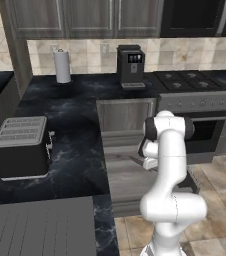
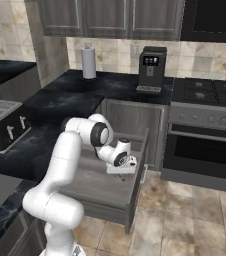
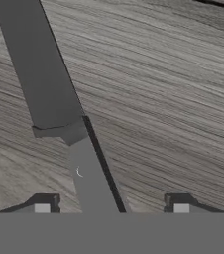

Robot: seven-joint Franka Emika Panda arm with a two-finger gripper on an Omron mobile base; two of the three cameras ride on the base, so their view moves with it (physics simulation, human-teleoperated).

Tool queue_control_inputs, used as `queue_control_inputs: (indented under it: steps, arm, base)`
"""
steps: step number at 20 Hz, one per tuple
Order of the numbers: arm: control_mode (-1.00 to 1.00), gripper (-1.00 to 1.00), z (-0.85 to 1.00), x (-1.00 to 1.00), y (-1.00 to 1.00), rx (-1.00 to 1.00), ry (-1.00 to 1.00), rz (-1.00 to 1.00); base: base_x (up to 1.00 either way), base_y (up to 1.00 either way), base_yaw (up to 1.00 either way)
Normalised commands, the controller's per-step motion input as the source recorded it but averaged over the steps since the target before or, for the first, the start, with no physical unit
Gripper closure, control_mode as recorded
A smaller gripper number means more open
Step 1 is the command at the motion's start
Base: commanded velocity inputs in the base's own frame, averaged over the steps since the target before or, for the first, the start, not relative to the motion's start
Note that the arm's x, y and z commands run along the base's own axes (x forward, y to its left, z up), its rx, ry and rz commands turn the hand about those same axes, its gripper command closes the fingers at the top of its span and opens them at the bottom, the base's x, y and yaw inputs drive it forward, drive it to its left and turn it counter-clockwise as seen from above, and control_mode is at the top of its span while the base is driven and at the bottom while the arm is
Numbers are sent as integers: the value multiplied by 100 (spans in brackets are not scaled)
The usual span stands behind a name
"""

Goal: Pick up the metallic utensils from the counter and place them in the open drawer. Make sure not to pick up any wooden utensils.

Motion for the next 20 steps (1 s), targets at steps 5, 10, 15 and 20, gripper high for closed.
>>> queue_control_inputs:
  steps: [5, 10, 15, 20]
  arm:
    - [-100, -100, 50, -8, 0, 0, -6, 0]
    - [-100, -100, 99, -10, 0, 0, -10, 0]
    - [-100, -100, 100, -21, 0, -1, -12, 0]
    - [-100, -100, 100, -54, 0, -1, -15, 0]
  base:
    - [0, 0, 0]
    - [0, 0, 0]
    - [0, 0, 0]
    - [0, 0, 0]
